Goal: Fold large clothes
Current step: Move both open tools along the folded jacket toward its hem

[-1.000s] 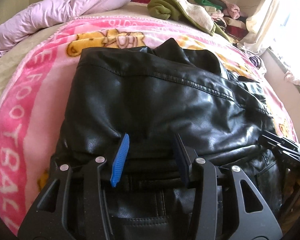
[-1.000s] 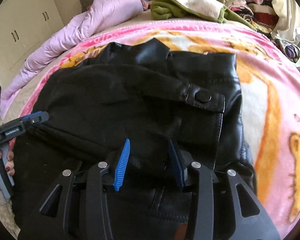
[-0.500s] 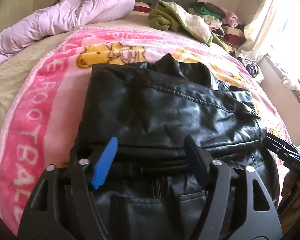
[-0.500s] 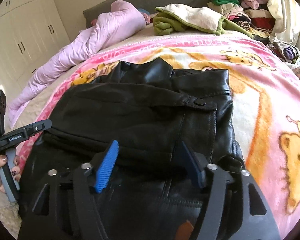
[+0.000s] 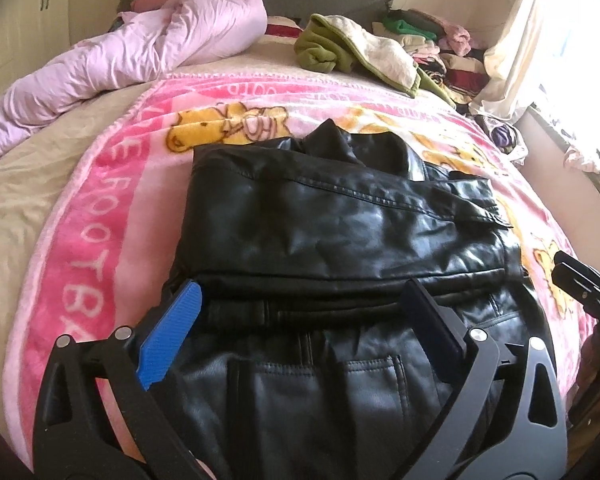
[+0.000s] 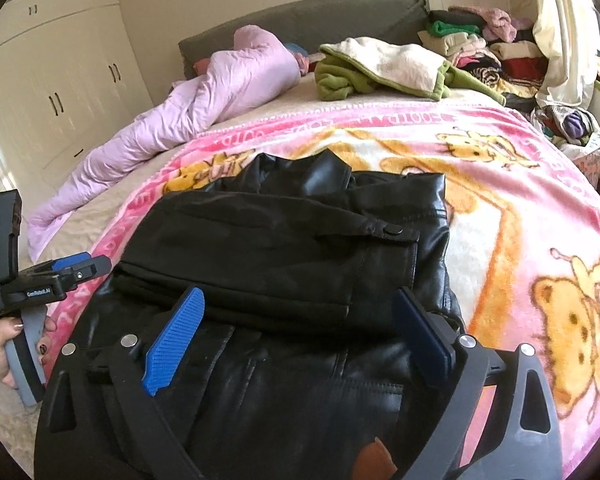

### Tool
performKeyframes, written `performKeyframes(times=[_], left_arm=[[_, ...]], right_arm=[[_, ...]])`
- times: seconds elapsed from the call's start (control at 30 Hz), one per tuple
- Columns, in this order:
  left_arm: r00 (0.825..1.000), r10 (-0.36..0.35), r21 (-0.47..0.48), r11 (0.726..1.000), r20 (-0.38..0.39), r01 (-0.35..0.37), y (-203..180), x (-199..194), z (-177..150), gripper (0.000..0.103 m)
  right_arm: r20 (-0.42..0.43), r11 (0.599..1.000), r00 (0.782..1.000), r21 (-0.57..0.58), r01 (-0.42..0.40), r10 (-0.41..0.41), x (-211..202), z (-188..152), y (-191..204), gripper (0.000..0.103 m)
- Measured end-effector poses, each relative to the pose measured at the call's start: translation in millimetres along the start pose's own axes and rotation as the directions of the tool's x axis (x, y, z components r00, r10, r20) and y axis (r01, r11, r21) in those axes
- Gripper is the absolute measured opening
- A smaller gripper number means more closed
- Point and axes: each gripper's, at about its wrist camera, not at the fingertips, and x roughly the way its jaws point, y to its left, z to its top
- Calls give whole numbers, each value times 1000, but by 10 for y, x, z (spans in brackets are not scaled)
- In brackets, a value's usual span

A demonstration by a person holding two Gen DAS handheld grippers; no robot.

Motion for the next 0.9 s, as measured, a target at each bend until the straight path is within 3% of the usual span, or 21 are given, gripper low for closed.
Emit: performKeyframes(times=[0.9], left_arm=[[999,-5,5,1000,54,4,-29,-572,-371,94]], right_arm=[[58,1000,998,-8,5,-5,-627,-284,96,95]])
